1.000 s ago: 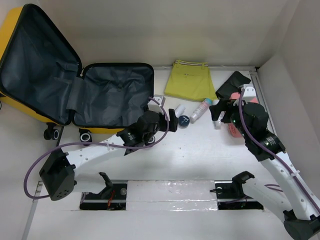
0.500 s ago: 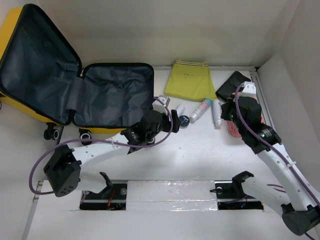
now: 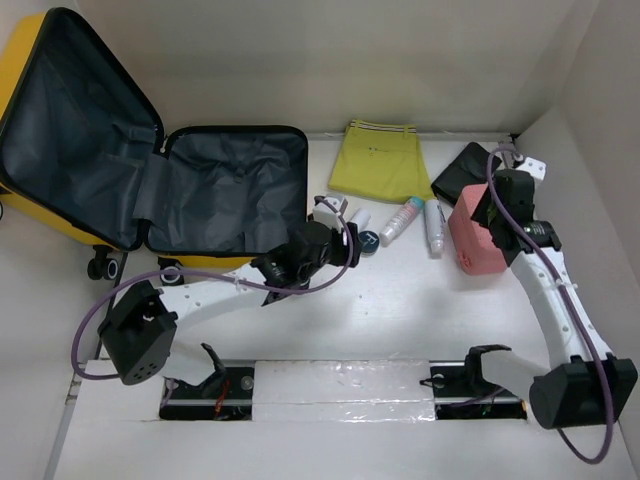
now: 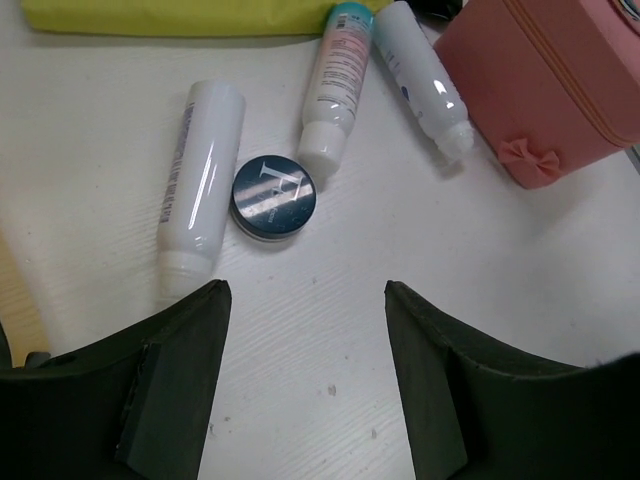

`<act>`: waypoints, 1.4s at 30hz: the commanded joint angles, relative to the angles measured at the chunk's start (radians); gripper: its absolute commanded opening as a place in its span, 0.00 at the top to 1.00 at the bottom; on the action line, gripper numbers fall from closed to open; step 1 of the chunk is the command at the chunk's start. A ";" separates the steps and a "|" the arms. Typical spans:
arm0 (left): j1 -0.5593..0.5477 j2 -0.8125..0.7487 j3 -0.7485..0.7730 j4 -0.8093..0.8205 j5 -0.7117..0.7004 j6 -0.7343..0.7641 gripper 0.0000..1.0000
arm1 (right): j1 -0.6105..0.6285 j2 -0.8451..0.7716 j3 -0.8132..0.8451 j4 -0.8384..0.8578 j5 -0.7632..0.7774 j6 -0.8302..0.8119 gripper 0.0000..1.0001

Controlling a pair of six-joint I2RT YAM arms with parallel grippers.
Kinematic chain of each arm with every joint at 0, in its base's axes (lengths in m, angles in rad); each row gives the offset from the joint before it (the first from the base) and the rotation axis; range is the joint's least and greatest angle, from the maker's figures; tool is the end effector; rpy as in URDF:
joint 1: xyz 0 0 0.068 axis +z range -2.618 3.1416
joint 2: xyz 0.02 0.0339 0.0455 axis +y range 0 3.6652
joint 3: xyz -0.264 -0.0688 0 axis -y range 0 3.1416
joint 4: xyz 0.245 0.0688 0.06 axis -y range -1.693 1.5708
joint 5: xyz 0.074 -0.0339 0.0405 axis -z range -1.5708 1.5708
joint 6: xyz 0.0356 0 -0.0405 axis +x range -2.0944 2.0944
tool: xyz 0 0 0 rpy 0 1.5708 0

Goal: Pack the luggage

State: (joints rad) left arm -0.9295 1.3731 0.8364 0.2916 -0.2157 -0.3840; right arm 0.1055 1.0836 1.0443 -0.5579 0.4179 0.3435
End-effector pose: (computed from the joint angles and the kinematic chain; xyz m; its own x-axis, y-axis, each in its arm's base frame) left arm 0.1945 -0.2478 0.2723 -0.3813 -0.1010 -0.9189 0.5562 0.7689 -0.3153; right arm 0.2319 0.0100 0.3372 -0.4466 0.2622 -0.8555 0.4119 0.9090 0.0636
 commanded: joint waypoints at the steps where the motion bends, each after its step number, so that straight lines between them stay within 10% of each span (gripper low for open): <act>1: -0.002 -0.031 -0.029 0.098 0.052 0.026 0.42 | -0.098 0.030 0.036 0.036 -0.062 -0.053 0.54; 17: -0.002 -0.118 -0.105 0.150 0.116 0.017 0.42 | -0.202 0.257 0.103 0.047 -0.251 -0.075 0.60; 22: -0.002 -0.137 -0.114 0.150 0.107 0.017 0.42 | -0.224 0.278 0.082 0.072 -0.281 -0.075 0.86; 27: -0.002 -0.158 -0.125 0.150 0.085 0.017 0.42 | -0.224 0.300 0.100 0.050 -0.291 -0.084 0.64; 32: -0.002 -0.167 -0.134 0.150 0.076 0.017 0.42 | -0.233 0.300 0.091 0.050 -0.280 -0.084 0.99; 42: -0.002 -0.177 -0.134 0.150 0.044 -0.006 0.42 | -0.224 0.084 0.184 0.021 -0.260 -0.064 1.00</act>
State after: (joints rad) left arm -0.9295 1.2343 0.7109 0.4034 -0.1432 -0.3748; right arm -0.1184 1.2835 1.1187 -0.5747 0.1490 0.2695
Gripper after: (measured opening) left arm 0.578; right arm 0.049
